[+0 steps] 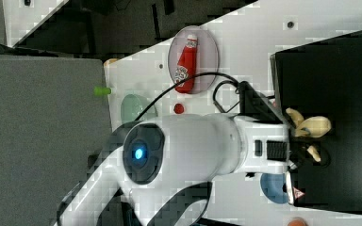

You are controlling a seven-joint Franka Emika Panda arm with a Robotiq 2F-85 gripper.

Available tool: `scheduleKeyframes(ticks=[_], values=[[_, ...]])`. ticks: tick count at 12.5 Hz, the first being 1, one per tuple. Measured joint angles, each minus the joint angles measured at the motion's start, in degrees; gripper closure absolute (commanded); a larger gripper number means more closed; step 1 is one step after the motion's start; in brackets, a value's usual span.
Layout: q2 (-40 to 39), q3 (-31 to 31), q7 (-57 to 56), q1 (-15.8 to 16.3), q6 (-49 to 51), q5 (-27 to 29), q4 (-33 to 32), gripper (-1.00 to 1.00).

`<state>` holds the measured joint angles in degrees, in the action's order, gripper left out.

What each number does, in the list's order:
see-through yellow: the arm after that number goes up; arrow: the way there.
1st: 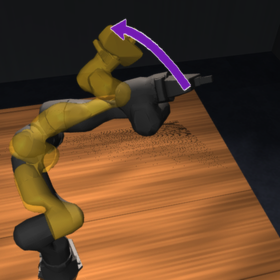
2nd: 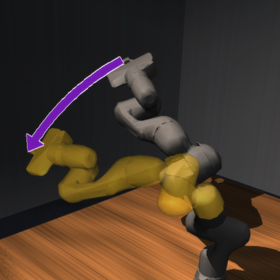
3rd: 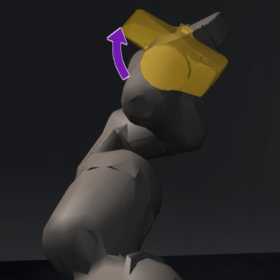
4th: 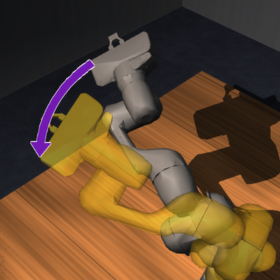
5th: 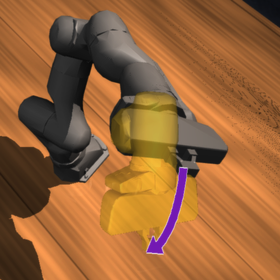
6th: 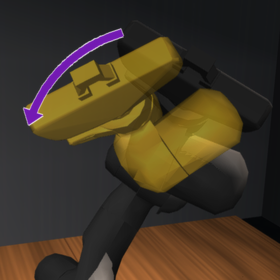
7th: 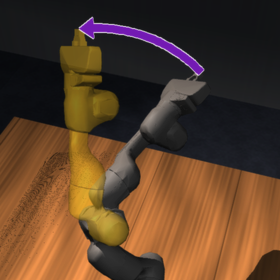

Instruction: Pick banana from table and place on oven.

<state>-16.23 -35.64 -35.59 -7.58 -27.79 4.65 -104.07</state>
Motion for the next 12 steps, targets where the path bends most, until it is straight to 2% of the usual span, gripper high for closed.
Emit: scheduleKeyframes(ticks=[3,5,6,9,12], values=[[-1.58,-0.08,-1.96,0.85,-1.02,2.16,-1.68,-0.48],[-1.44,0.48,-2.55,1.08,-1.61,0.53,-3.58,-0.91],[-1.18,0.78,-2.77,1.01,-1.64,0.55,-3.92,-1.0],[-0.48,1.06,-3.47,1.36,0.59,1.09,-1.62,-1.0],[7.05,2.27,-3.64,3.94,7.99,-0.56,-0.78,-1.0]])
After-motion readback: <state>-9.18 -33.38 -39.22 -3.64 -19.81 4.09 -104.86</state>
